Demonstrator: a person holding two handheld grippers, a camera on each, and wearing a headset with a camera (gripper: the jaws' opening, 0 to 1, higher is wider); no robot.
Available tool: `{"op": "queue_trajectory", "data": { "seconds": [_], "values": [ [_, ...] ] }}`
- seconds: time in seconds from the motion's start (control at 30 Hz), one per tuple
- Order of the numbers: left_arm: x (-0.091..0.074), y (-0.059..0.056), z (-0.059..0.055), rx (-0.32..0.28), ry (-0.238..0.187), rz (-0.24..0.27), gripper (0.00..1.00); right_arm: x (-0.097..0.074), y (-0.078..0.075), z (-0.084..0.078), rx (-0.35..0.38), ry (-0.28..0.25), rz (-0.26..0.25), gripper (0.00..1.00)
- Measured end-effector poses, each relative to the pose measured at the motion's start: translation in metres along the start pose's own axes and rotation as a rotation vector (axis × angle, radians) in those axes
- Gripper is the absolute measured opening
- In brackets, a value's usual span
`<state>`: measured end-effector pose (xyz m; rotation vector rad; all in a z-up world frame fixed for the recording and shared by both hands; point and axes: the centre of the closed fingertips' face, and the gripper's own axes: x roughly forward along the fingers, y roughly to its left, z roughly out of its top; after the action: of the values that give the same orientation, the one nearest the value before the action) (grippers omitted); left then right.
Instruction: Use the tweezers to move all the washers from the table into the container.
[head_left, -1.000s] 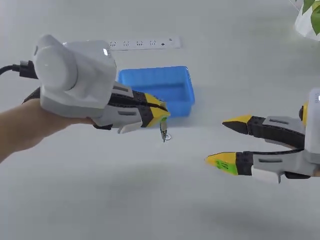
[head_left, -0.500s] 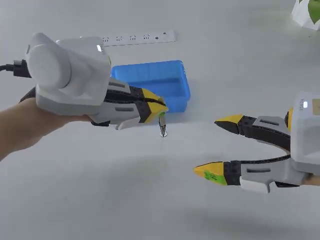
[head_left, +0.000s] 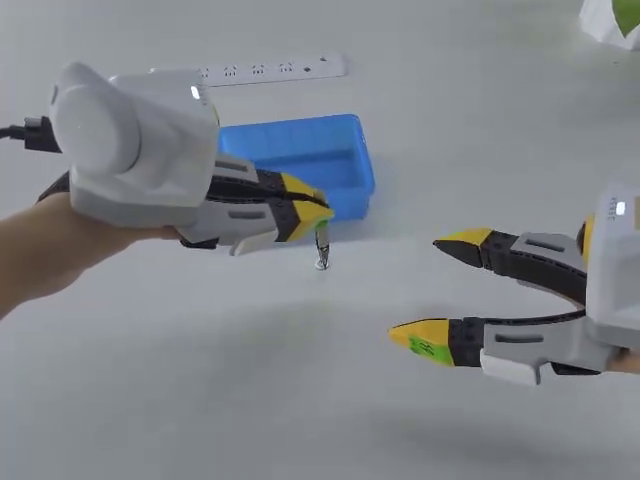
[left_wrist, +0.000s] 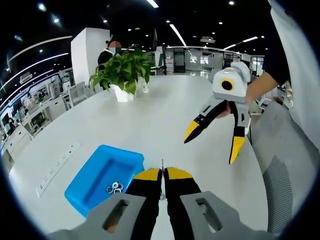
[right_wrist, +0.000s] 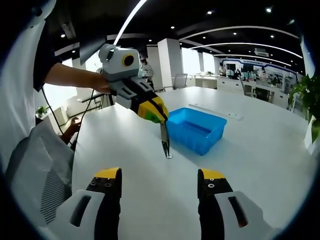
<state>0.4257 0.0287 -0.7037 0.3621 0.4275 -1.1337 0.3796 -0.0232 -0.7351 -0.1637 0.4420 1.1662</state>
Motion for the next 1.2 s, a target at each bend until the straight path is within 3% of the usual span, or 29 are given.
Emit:
{"op": "queue_trajectory", "data": {
  "seconds": [0.63, 0.93, 1.0, 1.13, 1.2],
  "values": [
    [0.0, -0.006, -0.004, 0.008, 0.009, -0.021, 0.06, 0.007, 0.008, 0.005, 0.006, -0.017, 0.04, 0.59],
    [-0.003, -0.001, -0.008, -0.033, 0.036, -0.026, 0.06, 0.032, 0.0, 0.025, -0.062, -0.013, 0.089, 0.55],
    [-0.003, -0.003, -0.008, -0.037, 0.038, -0.036, 0.06, 0.043, -0.001, 0.027, -0.097, 0.003, 0.107, 0.52],
    [-0.001, -0.004, -0.007, -0.032, 0.033, -0.04, 0.06, 0.069, -0.006, 0.029, -0.244, 0.053, 0.138, 0.42],
    [0.0, -0.003, -0.006, -0.035, 0.033, -0.038, 0.06, 0.08, -0.005, 0.031, -0.256, 0.06, 0.177, 0.36]
  ]
}}
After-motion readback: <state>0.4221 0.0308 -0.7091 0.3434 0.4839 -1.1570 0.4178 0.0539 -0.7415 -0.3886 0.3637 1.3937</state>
